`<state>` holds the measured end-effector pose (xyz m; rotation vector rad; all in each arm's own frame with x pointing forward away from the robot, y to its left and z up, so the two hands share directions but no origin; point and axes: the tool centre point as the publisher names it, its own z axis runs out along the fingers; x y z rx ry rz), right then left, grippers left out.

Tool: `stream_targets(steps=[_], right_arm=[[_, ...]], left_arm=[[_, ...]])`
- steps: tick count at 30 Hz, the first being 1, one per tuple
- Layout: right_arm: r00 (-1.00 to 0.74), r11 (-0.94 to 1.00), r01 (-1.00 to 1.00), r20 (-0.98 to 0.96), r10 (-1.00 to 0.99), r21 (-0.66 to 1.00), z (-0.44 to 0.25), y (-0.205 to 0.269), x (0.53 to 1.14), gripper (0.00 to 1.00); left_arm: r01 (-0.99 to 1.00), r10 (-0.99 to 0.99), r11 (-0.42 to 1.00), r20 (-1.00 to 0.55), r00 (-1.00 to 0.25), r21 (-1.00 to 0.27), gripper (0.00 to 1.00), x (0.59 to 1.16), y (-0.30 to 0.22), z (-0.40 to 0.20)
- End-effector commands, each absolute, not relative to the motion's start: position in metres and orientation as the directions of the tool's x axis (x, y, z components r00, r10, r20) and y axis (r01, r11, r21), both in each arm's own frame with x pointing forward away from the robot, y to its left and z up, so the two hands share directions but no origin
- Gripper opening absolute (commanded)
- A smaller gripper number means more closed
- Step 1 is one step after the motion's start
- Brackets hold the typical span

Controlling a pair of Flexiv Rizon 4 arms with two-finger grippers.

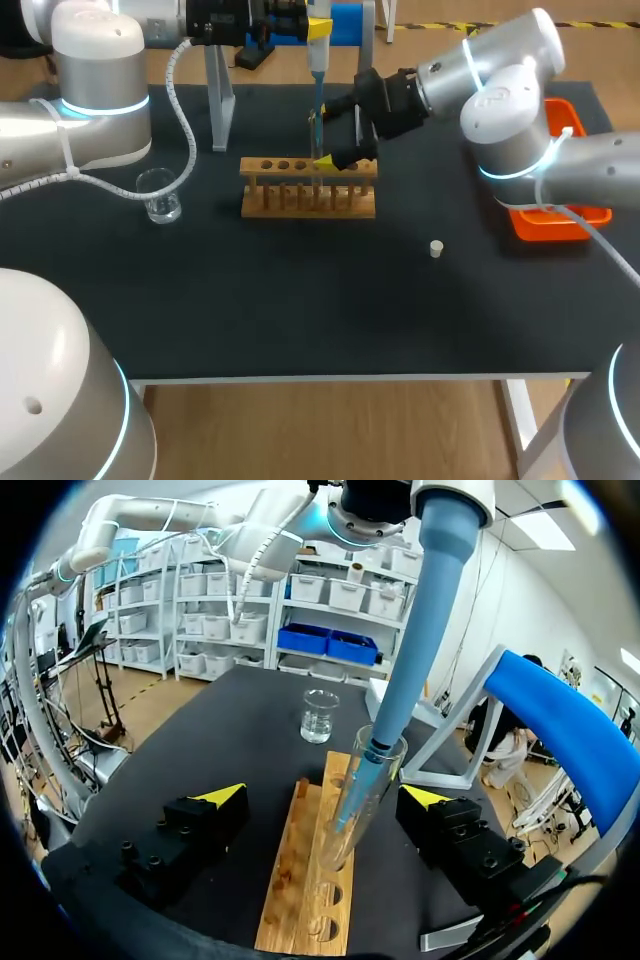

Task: Invert the test tube, pick up the pipette, mount the tip to pipette, aspirate from beaker and dispense into the tube, eject the tip, return the pipette, and cap with the stopper.

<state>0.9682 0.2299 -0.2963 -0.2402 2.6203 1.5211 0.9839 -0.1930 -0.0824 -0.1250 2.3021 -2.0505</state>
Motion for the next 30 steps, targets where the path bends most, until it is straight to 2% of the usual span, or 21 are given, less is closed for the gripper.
stream_targets(steps=[1, 30], right_arm=[[-0.982, 0.489, -0.187, -0.166, -0.087, 0.852, -0.296, 0.230, 0.969, 1.00], [-0.982, 0.489, -0.187, -0.166, -0.087, 0.852, -0.296, 0.230, 0.969, 1.00]], left_arm=[[-0.020, -0.096, 0.120, 0.008, -0.995, -0.993, 0.00, 0.984, -0.194, -0.080], [0.050, -0.107, 0.164, -0.068, -0.992, -0.985, 0.00, 0.969, -0.201, -0.045]])
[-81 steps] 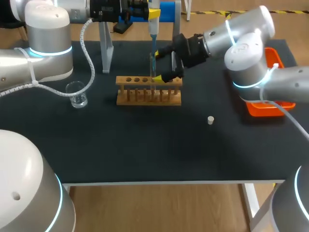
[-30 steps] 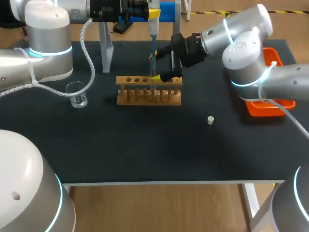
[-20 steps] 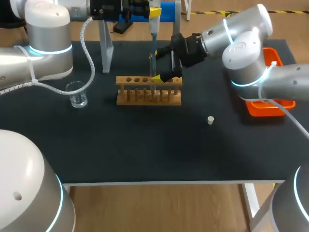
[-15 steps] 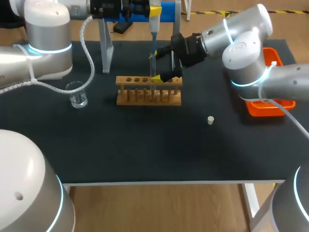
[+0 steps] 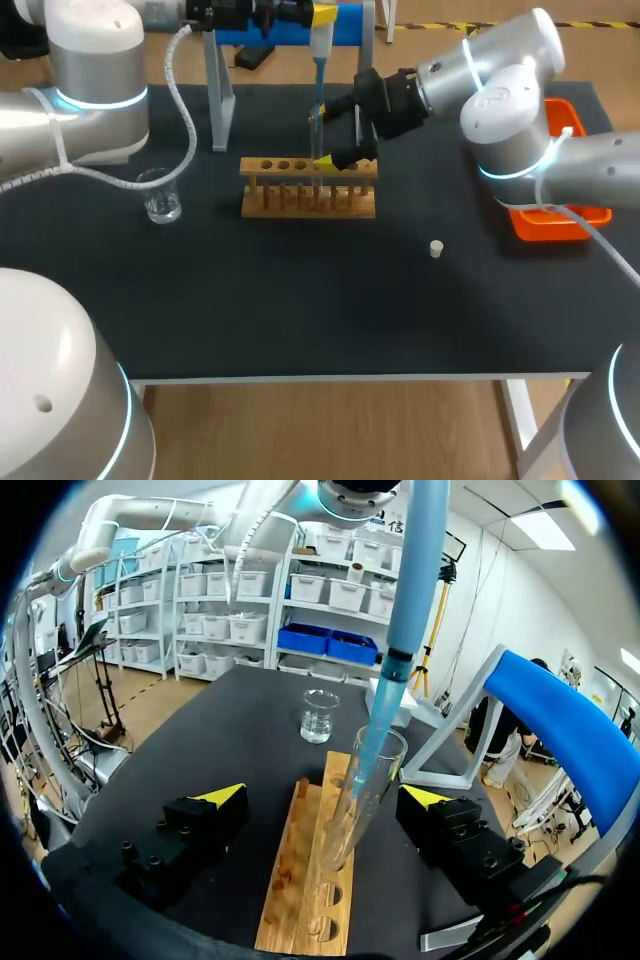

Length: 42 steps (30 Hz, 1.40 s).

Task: Invert the test tube, pick up the pipette, mount the tip to pipette, aspirate from beaker and dispense into the tube, eject the tip, return the pipette, and cap with the stopper.

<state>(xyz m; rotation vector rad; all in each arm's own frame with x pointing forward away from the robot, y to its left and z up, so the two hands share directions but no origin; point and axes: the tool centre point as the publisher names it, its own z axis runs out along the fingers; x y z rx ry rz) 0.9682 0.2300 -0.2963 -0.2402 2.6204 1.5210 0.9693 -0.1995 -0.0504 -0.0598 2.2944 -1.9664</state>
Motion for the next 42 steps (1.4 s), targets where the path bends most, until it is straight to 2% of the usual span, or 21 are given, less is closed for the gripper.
stream_targets(steps=[1, 33, 42], right_arm=[[-0.982, 0.489, -0.187, -0.166, -0.087, 0.852, -0.296, 0.230, 0.969, 1.00], [-0.982, 0.489, -0.187, -0.166, -0.087, 0.852, -0.296, 0.230, 0.969, 1.00], [-0.982, 0.489, -0.187, -0.166, -0.087, 0.852, -0.296, 0.230, 0.969, 1.00]], left_arm=[[0.052, -0.107, 0.166, -0.070, -0.992, -0.985, 0.00, 0.969, -0.201, -0.043], [0.127, -0.125, 0.225, -0.158, -0.980, -0.966, 0.00, 0.947, -0.212, 0.004], [0.106, -0.229, 0.223, -0.157, -0.961, -0.969, 0.00, 0.919, -0.177, -0.006]])
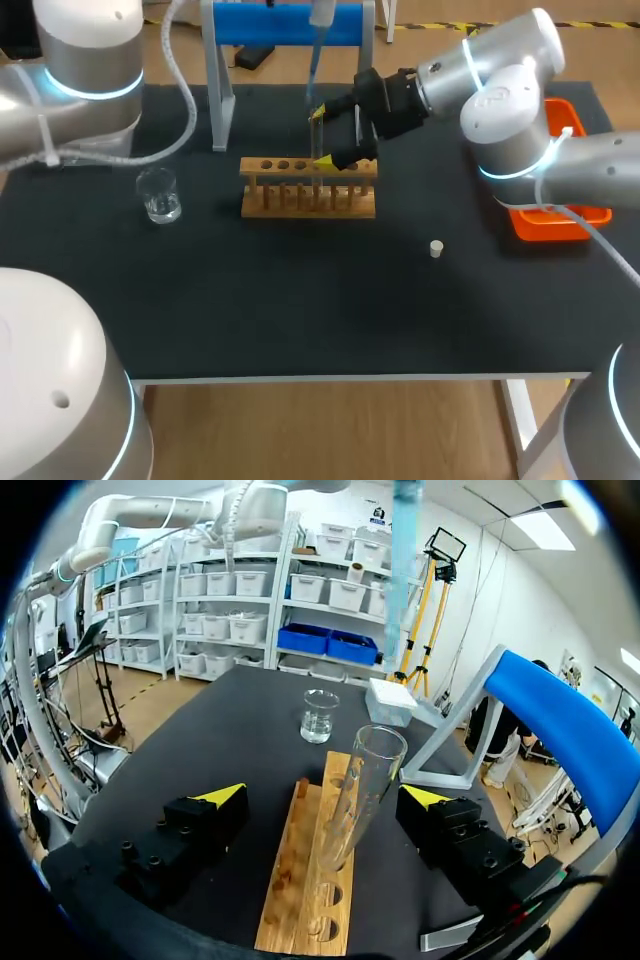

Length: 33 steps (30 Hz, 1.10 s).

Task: Invert the test tube, pick up the pipette, mount the tip to pipette, aspirate from beaker and dispense into the tube, eject the tip, return the pipette, and cap with the stopper.

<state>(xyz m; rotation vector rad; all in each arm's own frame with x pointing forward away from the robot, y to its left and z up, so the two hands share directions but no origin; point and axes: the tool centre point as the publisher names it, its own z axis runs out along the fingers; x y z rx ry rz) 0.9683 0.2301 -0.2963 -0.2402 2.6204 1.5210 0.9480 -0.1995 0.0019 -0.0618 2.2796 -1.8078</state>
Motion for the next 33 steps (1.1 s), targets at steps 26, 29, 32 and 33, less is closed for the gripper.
stream_targets(steps=[26, 29, 32, 33], right_arm=[[-0.982, 0.489, -0.187, -0.166, -0.087, 0.852, -0.296, 0.230, 0.969, 1.00], [-0.982, 0.489, -0.187, -0.166, -0.087, 0.852, -0.296, 0.230, 0.969, 1.00], [-0.982, 0.489, -0.187, -0.166, -0.087, 0.852, -0.296, 0.230, 0.969, 1.00], [-0.982, 0.489, -0.187, -0.166, -0.087, 0.852, -0.296, 0.230, 0.969, 1.00]], left_arm=[[0.016, -0.270, 0.111, -0.046, -0.962, -0.994, 0.00, 0.840, -0.172, -0.108], [0.016, -0.262, 0.089, -0.039, -0.964, -0.996, 0.00, 0.842, -0.179, -0.114], [0.012, -0.241, 0.089, -0.033, -0.970, -0.996, 0.00, 0.845, -0.187, -0.117], [0.010, -0.235, 0.094, -0.032, -0.972, -0.996, 0.00, 0.846, -0.188, -0.117]])
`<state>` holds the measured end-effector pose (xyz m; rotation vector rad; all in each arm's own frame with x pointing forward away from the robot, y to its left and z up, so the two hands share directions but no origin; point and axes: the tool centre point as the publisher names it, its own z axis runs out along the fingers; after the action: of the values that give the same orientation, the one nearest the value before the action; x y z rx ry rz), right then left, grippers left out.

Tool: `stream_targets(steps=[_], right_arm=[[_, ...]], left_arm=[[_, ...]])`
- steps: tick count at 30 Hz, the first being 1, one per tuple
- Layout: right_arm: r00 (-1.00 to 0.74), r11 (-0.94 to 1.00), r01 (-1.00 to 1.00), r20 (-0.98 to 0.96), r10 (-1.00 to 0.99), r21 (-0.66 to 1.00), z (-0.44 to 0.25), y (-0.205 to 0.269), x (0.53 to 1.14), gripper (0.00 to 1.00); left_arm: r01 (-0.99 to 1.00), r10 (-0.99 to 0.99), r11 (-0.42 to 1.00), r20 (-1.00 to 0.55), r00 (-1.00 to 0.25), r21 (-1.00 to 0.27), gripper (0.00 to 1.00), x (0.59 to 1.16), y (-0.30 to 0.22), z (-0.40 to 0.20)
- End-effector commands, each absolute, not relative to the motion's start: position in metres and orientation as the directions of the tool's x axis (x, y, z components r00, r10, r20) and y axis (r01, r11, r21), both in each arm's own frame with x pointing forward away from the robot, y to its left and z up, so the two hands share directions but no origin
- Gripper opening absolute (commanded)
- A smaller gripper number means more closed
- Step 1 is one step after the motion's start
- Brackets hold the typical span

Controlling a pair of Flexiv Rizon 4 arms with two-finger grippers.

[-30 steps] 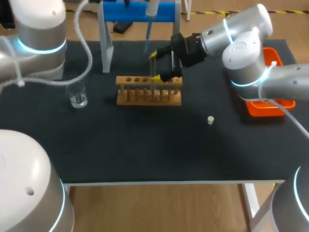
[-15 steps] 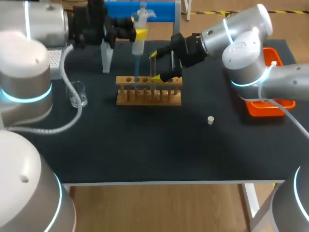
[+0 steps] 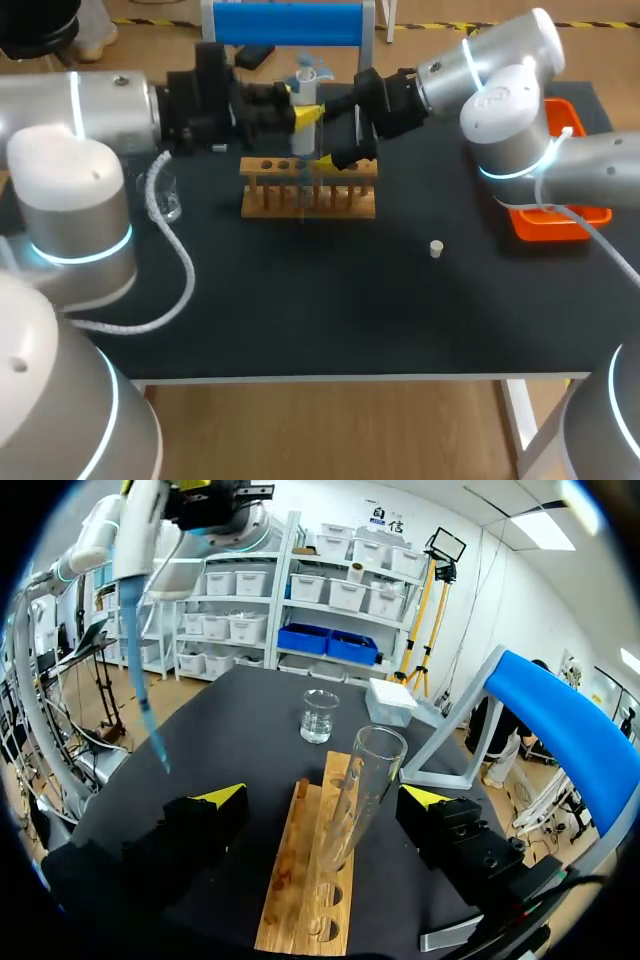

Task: Invert the test tube, pick up the pipette, mount the tip to pipette, aspirate from beaker and dispense into the tube, eject the tip, return the pipette, and cap with the stopper.

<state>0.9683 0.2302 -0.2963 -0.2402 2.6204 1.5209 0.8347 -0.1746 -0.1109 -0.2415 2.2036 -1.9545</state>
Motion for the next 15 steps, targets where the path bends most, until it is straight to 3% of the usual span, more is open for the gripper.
stream_targets(steps=[1, 15], right_arm=[[-0.982, 0.489, -0.187, -0.166, -0.087, 0.852, -0.2963, 0.2299, 0.9692, 1.00], [-0.982, 0.489, -0.187, -0.166, -0.087, 0.852, -0.2963, 0.2299, 0.9692, 1.00]], left_arm=[[0.012, -0.233, 0.094, -0.034, -0.972, -0.995, 0.00, 0.8465, -0.1891, -0.1175], [0.003, -0.236, 0.126, -0.033, -0.971, -0.992, 0.00, 0.8405, -0.1877, -0.1164]])
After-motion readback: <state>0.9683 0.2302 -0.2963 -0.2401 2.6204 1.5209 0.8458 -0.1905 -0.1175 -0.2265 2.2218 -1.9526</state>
